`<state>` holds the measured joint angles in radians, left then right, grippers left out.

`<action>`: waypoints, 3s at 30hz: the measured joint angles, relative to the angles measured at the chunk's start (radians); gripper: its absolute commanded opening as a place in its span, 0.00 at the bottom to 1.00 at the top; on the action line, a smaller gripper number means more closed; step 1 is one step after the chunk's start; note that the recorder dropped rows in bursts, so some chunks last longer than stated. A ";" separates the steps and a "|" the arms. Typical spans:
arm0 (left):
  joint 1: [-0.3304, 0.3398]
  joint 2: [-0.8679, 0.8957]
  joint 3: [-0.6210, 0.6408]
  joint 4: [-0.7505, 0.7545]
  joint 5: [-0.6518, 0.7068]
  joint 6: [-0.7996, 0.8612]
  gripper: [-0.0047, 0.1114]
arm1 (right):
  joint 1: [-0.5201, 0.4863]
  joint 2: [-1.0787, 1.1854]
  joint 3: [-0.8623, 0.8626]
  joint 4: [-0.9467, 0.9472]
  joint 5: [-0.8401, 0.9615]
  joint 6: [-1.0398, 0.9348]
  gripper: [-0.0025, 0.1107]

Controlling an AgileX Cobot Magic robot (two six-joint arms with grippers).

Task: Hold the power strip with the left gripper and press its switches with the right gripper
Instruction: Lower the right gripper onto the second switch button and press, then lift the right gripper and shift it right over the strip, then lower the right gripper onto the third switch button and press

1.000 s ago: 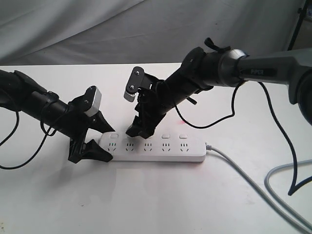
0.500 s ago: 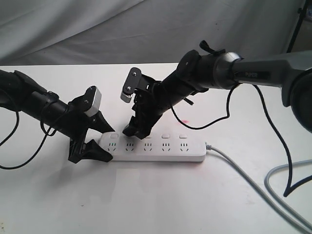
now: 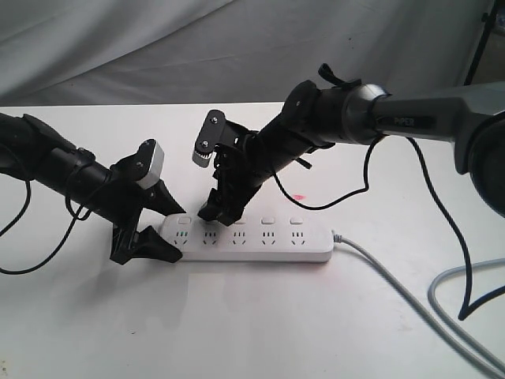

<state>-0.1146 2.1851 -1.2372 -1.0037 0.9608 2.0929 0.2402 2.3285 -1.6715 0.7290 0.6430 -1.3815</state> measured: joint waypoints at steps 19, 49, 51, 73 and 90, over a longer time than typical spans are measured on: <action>0.000 0.000 0.000 0.000 0.000 0.000 0.38 | 0.000 -0.016 0.002 0.025 -0.010 -0.008 0.67; 0.000 0.000 0.000 0.000 0.000 0.000 0.38 | -0.093 -0.170 0.013 0.040 0.113 -0.031 0.67; 0.000 0.000 0.000 0.000 0.000 0.000 0.38 | -0.103 -0.170 0.013 0.040 0.122 -0.031 0.67; 0.000 0.000 0.000 0.000 0.000 0.000 0.38 | -0.112 -0.170 0.018 0.022 0.153 -0.044 0.67; 0.000 0.000 0.000 0.000 0.000 0.000 0.38 | -0.112 -0.153 0.056 0.026 0.121 -0.061 0.67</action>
<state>-0.1146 2.1851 -1.2372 -1.0037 0.9608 2.0929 0.1286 2.1752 -1.6151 0.7552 0.7640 -1.4421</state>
